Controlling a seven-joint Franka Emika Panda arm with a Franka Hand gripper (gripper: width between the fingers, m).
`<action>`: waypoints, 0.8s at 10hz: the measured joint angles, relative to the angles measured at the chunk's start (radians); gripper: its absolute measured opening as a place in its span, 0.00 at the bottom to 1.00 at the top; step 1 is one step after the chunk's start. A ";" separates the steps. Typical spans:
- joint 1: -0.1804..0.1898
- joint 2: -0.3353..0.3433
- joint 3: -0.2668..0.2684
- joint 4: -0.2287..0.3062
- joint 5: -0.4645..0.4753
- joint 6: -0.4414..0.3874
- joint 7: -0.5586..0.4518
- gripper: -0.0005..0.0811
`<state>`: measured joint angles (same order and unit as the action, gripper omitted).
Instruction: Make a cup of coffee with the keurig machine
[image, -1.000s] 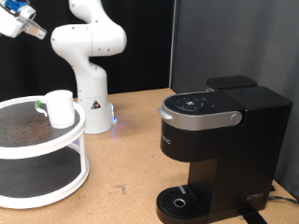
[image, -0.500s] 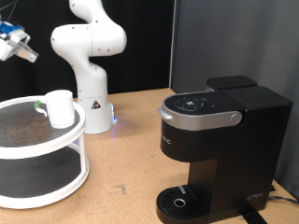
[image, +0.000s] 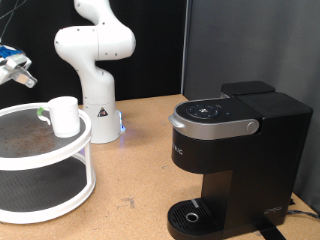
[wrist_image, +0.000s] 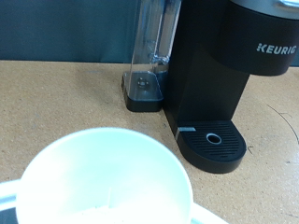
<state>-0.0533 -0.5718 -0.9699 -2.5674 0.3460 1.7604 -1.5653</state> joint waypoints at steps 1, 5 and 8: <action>0.000 0.001 -0.010 -0.009 -0.001 0.013 -0.009 0.01; 0.002 0.002 -0.027 0.005 0.002 -0.036 -0.014 0.01; 0.002 -0.002 -0.027 0.053 0.005 -0.110 -0.014 0.01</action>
<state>-0.0514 -0.5741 -0.9974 -2.5140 0.3509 1.6502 -1.5792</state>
